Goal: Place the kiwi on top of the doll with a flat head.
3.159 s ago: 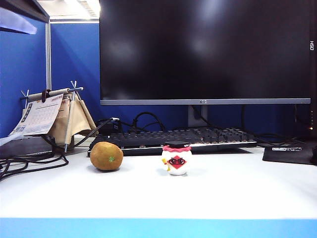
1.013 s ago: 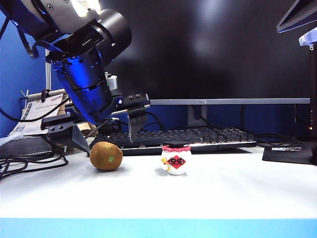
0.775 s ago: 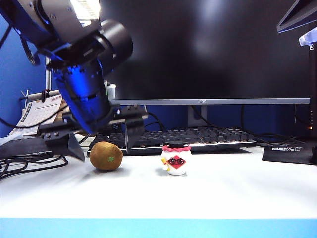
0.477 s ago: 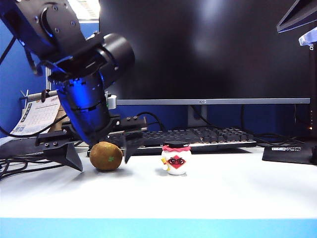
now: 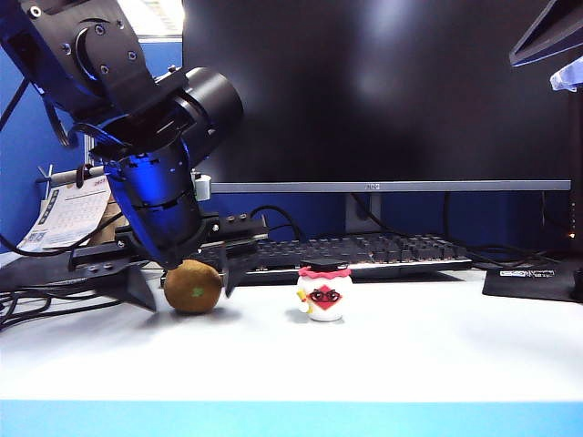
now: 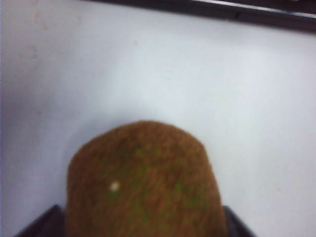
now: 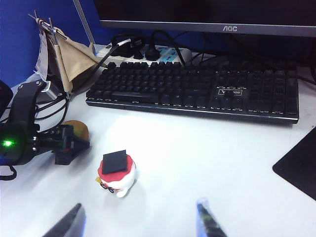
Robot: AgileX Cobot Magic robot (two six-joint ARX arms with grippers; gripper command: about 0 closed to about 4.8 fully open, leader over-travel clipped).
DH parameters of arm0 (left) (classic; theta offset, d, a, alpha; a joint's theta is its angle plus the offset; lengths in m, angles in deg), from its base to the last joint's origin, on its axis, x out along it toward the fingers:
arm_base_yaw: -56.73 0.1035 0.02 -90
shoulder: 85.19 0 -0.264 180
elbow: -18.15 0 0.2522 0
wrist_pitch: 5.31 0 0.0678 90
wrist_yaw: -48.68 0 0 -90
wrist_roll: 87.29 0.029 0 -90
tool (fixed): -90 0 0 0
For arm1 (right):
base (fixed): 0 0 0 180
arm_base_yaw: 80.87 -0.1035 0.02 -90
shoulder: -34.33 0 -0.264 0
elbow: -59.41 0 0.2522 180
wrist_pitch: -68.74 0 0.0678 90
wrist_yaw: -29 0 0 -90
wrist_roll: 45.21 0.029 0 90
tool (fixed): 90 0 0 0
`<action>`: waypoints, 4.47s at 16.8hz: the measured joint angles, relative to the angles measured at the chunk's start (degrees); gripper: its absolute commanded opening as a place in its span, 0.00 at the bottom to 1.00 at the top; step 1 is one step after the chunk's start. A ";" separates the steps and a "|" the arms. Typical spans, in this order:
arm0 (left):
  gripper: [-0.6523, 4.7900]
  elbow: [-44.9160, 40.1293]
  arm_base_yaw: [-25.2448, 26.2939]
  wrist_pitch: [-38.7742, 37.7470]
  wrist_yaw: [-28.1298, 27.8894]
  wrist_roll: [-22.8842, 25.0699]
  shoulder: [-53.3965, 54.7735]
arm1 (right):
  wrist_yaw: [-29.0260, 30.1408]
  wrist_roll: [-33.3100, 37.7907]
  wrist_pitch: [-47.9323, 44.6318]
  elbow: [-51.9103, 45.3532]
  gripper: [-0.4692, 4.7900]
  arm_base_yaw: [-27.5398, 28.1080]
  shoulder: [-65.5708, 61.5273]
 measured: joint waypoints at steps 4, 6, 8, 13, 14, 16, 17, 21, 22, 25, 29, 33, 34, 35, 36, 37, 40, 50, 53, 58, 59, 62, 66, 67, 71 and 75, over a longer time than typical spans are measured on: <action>0.33 0.00 -0.09 0.15 0.04 3.61 0.04 | 0.00 -0.02 0.00 0.00 0.64 0.00 0.00; 0.25 0.00 -0.11 0.13 0.90 6.36 -0.09 | 0.00 0.00 0.00 0.00 0.64 0.00 0.00; 0.18 0.00 -0.13 -0.24 1.36 8.70 -1.16 | 0.00 0.00 0.00 0.00 0.64 0.00 0.00; 0.11 0.00 -0.17 -0.35 6.40 20.98 -11.17 | -0.57 -0.02 -0.39 0.00 0.64 0.00 0.00; 0.11 0.02 -0.61 -0.46 9.79 23.41 -13.46 | -1.70 -0.02 -0.68 0.00 0.64 0.00 0.02; 0.11 0.00 -2.38 -2.05 17.55 29.86 -16.85 | -4.66 -0.02 -1.07 0.00 0.64 0.02 0.00; 0.11 0.00 -3.48 -2.69 22.12 33.81 -17.92 | -5.16 -0.02 -1.33 0.00 0.64 0.09 0.02; 0.11 0.00 -4.70 -8.96 31.08 42.14 -18.45 | -5.38 -0.02 -1.73 0.00 0.64 0.15 0.02; 0.11 0.00 -4.70 -9.40 31.10 43.43 -18.45 | -5.38 -0.02 -1.70 0.00 0.64 0.15 0.02; 0.11 2.19 -3.89 -11.69 31.63 44.76 -17.44 | -5.38 -0.02 -1.73 0.00 0.64 0.15 0.02; 0.11 18.86 -3.65 -26.51 32.83 49.53 -9.86 | -5.38 -0.02 -1.75 0.00 0.64 0.15 0.00; 0.11 25.03 -1.90 -30.05 35.47 51.08 -8.66 | -5.38 -0.02 -1.70 0.00 0.64 0.15 0.02; 0.11 25.42 -0.26 -30.12 37.31 51.08 -7.63 | -5.38 -0.02 -1.70 0.00 0.64 0.15 0.02; 0.11 25.44 0.87 -30.71 38.01 51.06 -6.16 | -5.38 -0.02 -1.70 0.00 0.64 0.15 0.02; 0.11 25.64 1.33 -31.63 38.03 51.08 -4.02 | -5.35 -0.02 -1.70 0.00 0.64 0.15 0.02; 0.11 25.66 1.03 -31.58 39.06 51.36 -2.56 | -5.35 -0.02 -1.70 0.00 0.64 0.15 0.02; 0.11 28.39 -0.77 -31.56 40.52 52.22 1.92 | -5.35 -0.02 -1.70 0.00 0.64 0.15 0.02; 0.11 30.69 -0.44 -32.04 37.88 53.22 5.51 | -5.35 -0.04 -1.25 0.00 0.64 0.17 0.02; 0.11 30.69 -0.52 -32.06 38.05 53.20 5.51 | -5.38 -0.04 -1.25 0.00 0.64 0.17 0.02; 0.11 30.69 -0.87 -32.63 39.06 52.30 5.51 | -5.38 -0.07 -1.25 0.00 0.64 0.17 0.02; 0.11 30.69 -0.85 -32.63 39.43 52.28 5.51 | -5.38 -0.07 -1.25 0.00 0.64 0.17 0.02; 0.24 30.69 -0.85 -32.65 39.54 52.11 5.51 | -5.38 -0.07 -1.25 0.00 0.64 0.17 0.02; 0.29 30.69 -0.85 -33.00 39.54 52.11 5.51 | -5.38 -0.07 -1.25 0.00 0.64 0.17 0.02; 0.29 30.69 -0.85 -33.33 39.54 52.11 5.51 | -5.38 -0.07 -1.25 0.00 0.64 0.15 0.02; 0.37 30.69 -0.85 -34.16 39.52 52.11 5.51 | -5.38 -0.07 -1.25 0.00 0.64 0.15 0.02; 0.37 30.69 -0.85 -34.14 39.04 52.11 5.51 | -5.38 -0.07 -1.25 0.00 0.64 0.15 0.02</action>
